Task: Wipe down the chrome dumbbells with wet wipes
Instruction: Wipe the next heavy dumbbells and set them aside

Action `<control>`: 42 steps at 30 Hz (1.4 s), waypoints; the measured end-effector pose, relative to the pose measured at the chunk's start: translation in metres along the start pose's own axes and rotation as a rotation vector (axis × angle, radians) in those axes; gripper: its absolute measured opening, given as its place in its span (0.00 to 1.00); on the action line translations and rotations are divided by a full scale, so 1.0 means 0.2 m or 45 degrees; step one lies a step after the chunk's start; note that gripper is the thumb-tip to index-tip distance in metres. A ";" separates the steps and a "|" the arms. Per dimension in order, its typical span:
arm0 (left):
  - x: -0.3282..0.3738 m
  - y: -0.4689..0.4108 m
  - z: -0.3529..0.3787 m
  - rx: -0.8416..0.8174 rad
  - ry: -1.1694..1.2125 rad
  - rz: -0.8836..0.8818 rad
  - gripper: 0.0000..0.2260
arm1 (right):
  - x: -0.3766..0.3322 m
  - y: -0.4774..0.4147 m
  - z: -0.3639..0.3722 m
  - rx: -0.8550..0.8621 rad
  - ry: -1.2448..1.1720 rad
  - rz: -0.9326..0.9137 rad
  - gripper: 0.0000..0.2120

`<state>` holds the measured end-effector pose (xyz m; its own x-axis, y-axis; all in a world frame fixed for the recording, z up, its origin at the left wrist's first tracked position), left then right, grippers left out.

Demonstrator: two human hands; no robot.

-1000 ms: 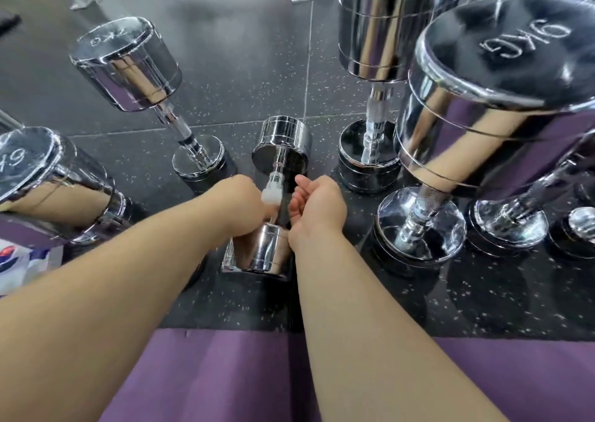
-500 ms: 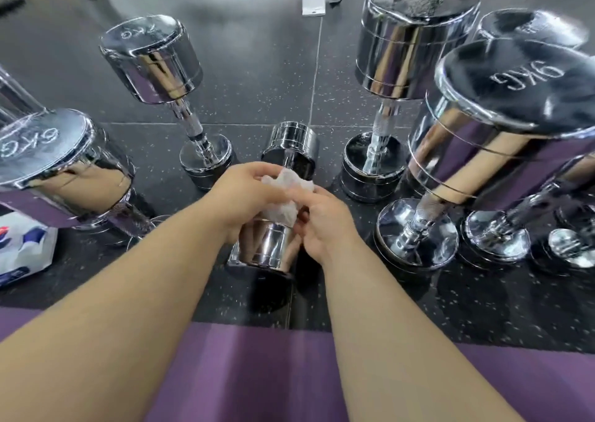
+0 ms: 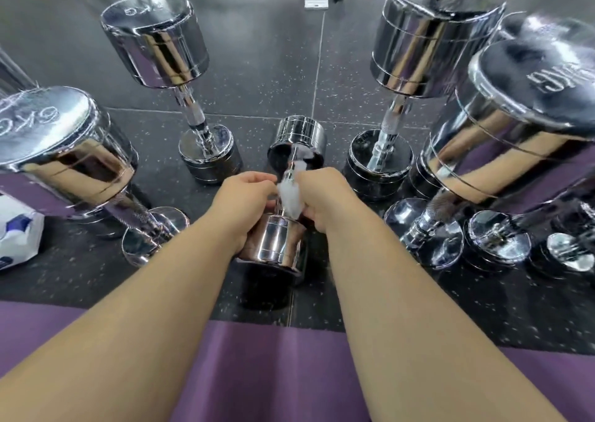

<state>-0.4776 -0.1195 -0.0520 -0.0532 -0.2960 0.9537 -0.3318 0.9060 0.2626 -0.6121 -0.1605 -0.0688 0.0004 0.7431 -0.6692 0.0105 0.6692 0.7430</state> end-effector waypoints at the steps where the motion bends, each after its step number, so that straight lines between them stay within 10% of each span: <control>1: -0.01 0.00 -0.01 0.004 0.011 0.000 0.08 | 0.00 -0.01 0.01 0.005 -0.103 0.008 0.03; 9: -0.04 -0.06 -0.08 0.098 -0.088 0.012 0.08 | 0.04 0.13 0.12 -0.470 0.268 0.191 0.10; 13: -0.06 -0.07 -0.14 0.144 -0.120 -0.002 0.06 | -0.02 0.12 0.10 -0.293 0.548 0.078 0.13; 19: -0.08 -0.09 -0.17 0.172 -0.085 -0.013 0.06 | 0.06 -0.01 0.22 -0.279 -0.204 0.184 0.09; 23: -0.07 -0.07 -0.13 0.132 -0.032 -0.036 0.07 | 0.14 0.00 0.23 -0.497 -0.044 0.299 0.15; 29: -0.02 -0.03 -0.05 0.070 0.000 0.003 0.05 | 0.01 -0.01 0.10 -0.203 -0.271 0.109 0.13; 37: 0.00 -0.01 -0.04 0.074 -0.093 0.018 0.06 | -0.06 0.20 0.02 -0.098 0.999 -0.016 0.08; 42: -0.01 -0.01 -0.09 0.133 -0.105 0.028 0.05 | -0.19 0.20 0.01 0.214 0.869 -0.463 0.10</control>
<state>-0.4597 -0.1151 -0.0511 -0.1374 -0.3039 0.9427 -0.4254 0.8776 0.2209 -0.6095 -0.1623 -0.0132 -0.6450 0.3547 -0.6769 0.0435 0.9014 0.4309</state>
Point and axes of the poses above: each hand's wrist, its own y-axis away from the middle knuckle, its own z-axis out of the palm, x = y × z, the point moved 9 cm from there along -y, towards the middle knuckle, and after that the axes turned 11 degrees about z, right-handed, at the moved point
